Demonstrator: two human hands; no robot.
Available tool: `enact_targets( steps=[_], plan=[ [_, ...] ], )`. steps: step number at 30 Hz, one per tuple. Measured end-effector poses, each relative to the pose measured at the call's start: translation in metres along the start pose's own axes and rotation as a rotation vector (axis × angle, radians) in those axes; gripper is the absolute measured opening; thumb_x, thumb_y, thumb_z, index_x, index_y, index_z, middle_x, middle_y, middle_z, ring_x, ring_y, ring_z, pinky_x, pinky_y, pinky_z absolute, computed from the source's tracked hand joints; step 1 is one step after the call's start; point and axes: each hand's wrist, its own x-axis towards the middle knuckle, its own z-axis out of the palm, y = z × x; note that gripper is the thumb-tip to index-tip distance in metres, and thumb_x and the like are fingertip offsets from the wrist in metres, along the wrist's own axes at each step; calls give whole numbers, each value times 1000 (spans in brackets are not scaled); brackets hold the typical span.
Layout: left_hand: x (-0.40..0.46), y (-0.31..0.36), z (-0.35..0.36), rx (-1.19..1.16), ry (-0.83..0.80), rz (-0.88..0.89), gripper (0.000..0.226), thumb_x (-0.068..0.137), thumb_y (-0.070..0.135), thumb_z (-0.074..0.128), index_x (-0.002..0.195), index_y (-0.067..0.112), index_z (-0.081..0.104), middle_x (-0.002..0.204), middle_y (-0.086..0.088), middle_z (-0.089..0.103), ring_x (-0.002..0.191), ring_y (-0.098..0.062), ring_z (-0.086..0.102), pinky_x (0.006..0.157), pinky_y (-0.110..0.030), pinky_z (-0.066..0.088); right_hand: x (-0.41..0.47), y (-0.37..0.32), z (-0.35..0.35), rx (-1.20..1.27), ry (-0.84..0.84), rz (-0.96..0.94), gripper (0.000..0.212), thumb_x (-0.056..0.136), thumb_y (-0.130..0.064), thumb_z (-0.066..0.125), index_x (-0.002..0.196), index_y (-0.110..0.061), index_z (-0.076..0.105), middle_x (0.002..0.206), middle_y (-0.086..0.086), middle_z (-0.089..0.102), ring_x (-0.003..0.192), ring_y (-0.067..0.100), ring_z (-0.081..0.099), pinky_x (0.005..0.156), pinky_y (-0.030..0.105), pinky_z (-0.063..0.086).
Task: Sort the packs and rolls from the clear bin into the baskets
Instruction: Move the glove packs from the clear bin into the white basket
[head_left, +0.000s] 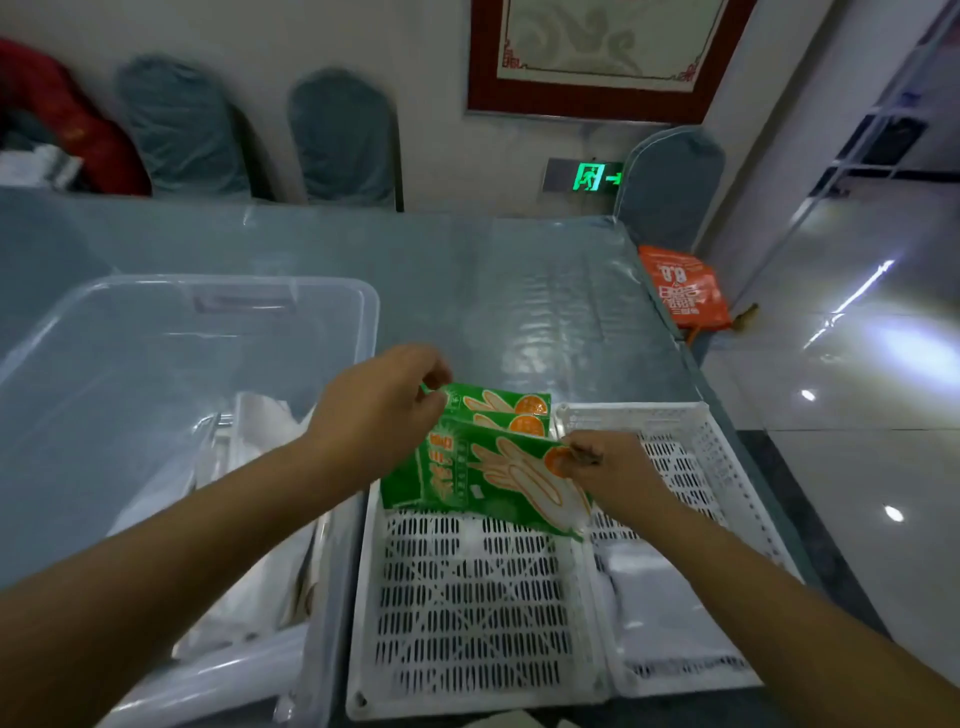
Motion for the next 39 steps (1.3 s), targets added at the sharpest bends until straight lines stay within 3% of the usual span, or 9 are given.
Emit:
enact_targets(
  steps=[3, 7, 12, 20, 24, 27, 34, 36, 39],
  plan=[
    [-3, -11, 0, 214, -17, 169, 14, 79, 19, 61, 93, 16, 63, 90, -5, 66, 85, -27, 58, 68, -33, 41, 8, 6, 18, 39, -182, 41, 26, 77, -16, 73, 62, -37, 67, 59, -14, 64, 56, -5, 54, 61, 20, 46],
    [-4, -22, 9, 361, -66, 187, 20, 81, 23, 58, 97, 15, 66, 96, -5, 68, 103, -27, 53, 92, -39, 33, 19, 19, 47, -106, -240, 102, 10, 80, -23, 70, 81, -13, 70, 77, 8, 68, 73, 20, 61, 71, 33, 49],
    [-7, -32, 13, 241, 41, 30, 18, 80, 17, 60, 95, 16, 68, 99, -4, 69, 114, -25, 48, 96, -34, 22, 29, 29, 58, -523, -17, 12, 11, 80, -34, 64, 85, -29, 73, 78, -1, 68, 78, 19, 56, 68, 29, 45],
    [-8, -34, 18, 251, 42, -6, 19, 81, 18, 59, 98, 16, 67, 106, -2, 69, 122, -22, 43, 100, -32, 18, 48, 23, 69, -828, 184, -138, 18, 74, -28, 71, 86, -16, 66, 86, 7, 65, 85, 29, 55, 73, 37, 40],
    [-8, -34, 19, 247, 41, -25, 19, 81, 19, 58, 98, 16, 67, 108, -2, 68, 124, -21, 41, 101, -32, 18, 35, 27, 93, -841, 156, -571, 50, 60, -40, 79, 99, -17, 60, 95, 7, 62, 86, 26, 52, 72, 36, 46],
    [-8, -32, 17, 201, 49, -36, 19, 83, 19, 58, 100, 16, 66, 111, -4, 66, 124, -21, 41, 102, -35, 21, 25, 31, 110, -926, -57, -827, 71, 56, -57, 66, 118, -26, 49, 118, 6, 52, 109, 26, 43, 92, 42, 41],
    [-19, -80, -36, 266, 196, -124, 22, 85, 15, 57, 106, 15, 62, 112, -9, 64, 111, -29, 50, 94, -41, 37, 28, 19, 111, -929, -405, -518, 84, 65, -50, 74, 138, -35, 35, 145, 12, 39, 134, 40, 31, 92, 57, 46],
    [-29, -113, -51, 327, 126, -243, 24, 84, 15, 57, 107, 14, 62, 114, -12, 63, 111, -32, 49, 94, -41, 37, 24, 15, 111, -902, -386, -490, 80, 71, -48, 70, 140, -36, 30, 147, 11, 34, 135, 38, 30, 97, 57, 41],
    [-56, -157, -56, 352, -122, -441, 28, 83, 18, 57, 110, 16, 61, 114, -13, 61, 109, -33, 50, 89, -37, 39, 20, -1, 105, -821, -273, -477, 73, 60, -42, 82, 126, -29, 54, 128, 14, 57, 117, 37, 53, 89, 52, 47]
  ],
)
